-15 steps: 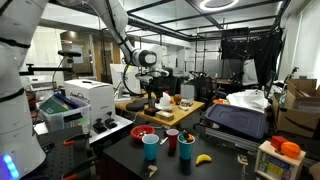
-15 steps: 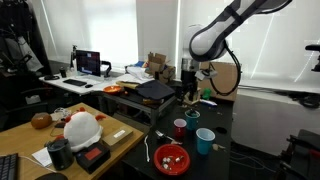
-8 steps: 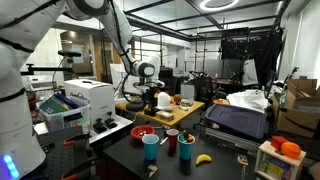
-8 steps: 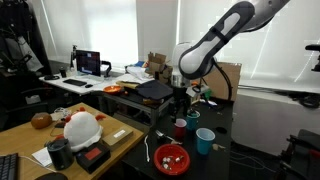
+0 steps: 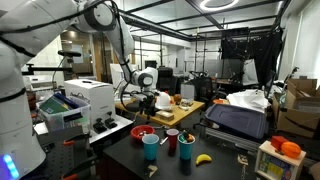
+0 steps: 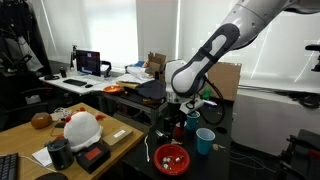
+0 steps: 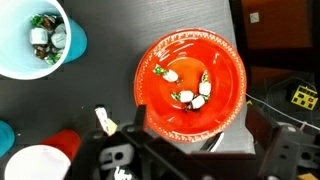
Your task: Put the sweets inside the blue cup.
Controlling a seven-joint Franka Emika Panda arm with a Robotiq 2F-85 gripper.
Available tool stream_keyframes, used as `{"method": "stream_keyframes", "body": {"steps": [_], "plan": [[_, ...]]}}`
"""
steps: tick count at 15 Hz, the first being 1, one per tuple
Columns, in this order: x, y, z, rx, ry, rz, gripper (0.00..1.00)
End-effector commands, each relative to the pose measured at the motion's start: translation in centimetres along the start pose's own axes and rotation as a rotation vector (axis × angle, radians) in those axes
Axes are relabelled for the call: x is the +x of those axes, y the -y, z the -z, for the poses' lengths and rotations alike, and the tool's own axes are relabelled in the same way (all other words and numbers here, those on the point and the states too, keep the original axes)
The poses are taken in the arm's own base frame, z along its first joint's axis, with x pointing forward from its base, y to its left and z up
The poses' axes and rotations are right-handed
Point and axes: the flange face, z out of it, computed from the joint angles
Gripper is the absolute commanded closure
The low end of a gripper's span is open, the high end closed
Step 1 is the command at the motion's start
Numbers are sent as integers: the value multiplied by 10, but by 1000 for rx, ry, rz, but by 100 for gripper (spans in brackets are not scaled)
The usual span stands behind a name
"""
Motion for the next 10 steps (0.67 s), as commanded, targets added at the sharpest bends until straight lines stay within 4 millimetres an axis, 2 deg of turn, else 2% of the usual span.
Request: {"method": "stream_keyframes", "body": {"steps": [1,6,10], "plan": [[6,13,-22,-6,42,9,0],[5,21,-56,-13,91,37,0],[5,22,-75,-15,133,105,0]]}}
